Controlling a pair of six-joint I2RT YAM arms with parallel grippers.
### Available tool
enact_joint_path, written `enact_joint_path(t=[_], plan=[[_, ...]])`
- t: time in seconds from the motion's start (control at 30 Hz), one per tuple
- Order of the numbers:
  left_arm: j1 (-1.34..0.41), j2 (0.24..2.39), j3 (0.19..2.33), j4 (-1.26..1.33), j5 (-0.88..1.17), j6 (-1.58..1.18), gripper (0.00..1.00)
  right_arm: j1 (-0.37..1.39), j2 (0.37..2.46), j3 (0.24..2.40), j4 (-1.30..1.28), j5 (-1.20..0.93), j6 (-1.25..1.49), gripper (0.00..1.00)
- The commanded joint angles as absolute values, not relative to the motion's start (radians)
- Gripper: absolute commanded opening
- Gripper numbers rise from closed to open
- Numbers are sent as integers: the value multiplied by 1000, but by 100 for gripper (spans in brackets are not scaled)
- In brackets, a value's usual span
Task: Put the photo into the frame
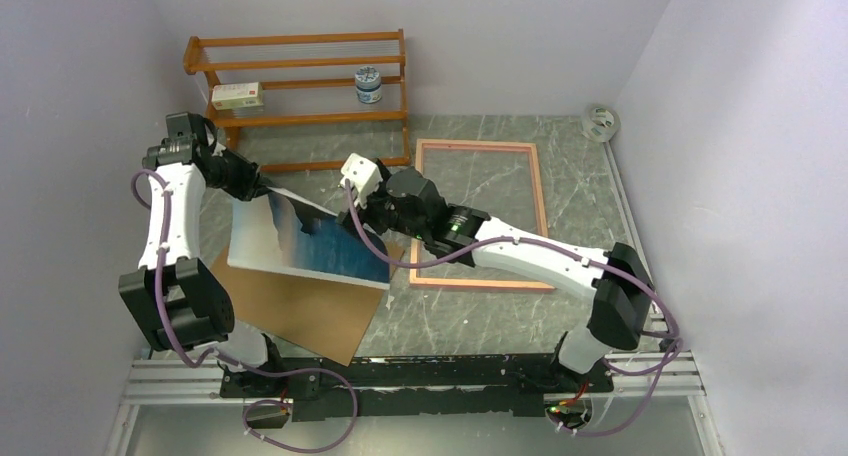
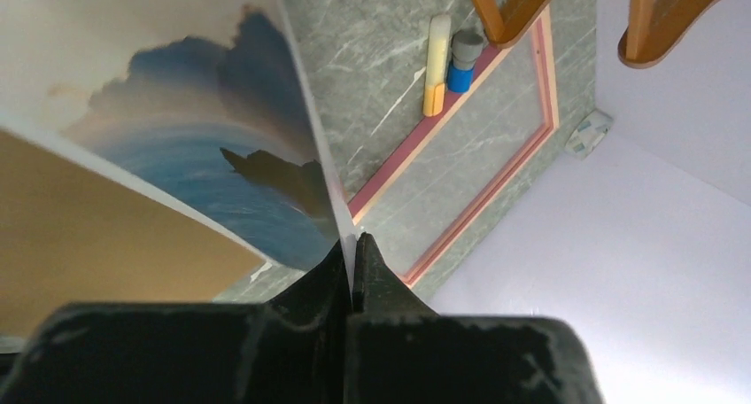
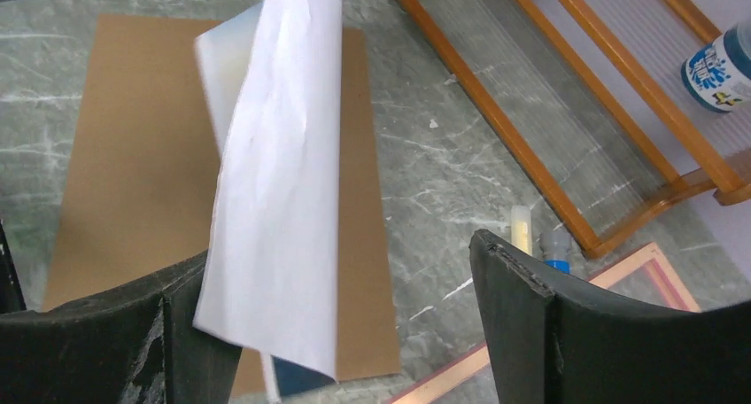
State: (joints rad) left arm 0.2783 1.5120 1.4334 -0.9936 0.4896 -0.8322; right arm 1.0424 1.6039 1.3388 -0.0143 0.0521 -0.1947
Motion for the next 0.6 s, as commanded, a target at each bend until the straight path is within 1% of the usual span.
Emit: enact_joint_path(t=[0.0, 0.13, 0.27, 0.4, 0.47, 0.57], plan=[[283, 1434, 1518, -1020, 397, -798, 2, 1040, 1495, 1350, -23, -39, -175, 93], [283, 1380, 1545, -1004, 339, -768, 3, 1013, 1454, 1397, -99, -145, -136, 97], [284, 1333, 1567, -969, 372, -699, 3, 930, 1417, 1408, -64, -286, -28, 98], [270, 1299, 1624, -936, 531, -573, 3, 741, 1391, 1354, 91, -420, 255, 98], [259, 1266, 1627, -904, 627, -527, 3, 618, 1390, 1318, 160, -439, 401, 96], [253, 1181, 1580, -831, 748, -488, 3, 500, 1395, 1277, 197, -415, 546, 94]])
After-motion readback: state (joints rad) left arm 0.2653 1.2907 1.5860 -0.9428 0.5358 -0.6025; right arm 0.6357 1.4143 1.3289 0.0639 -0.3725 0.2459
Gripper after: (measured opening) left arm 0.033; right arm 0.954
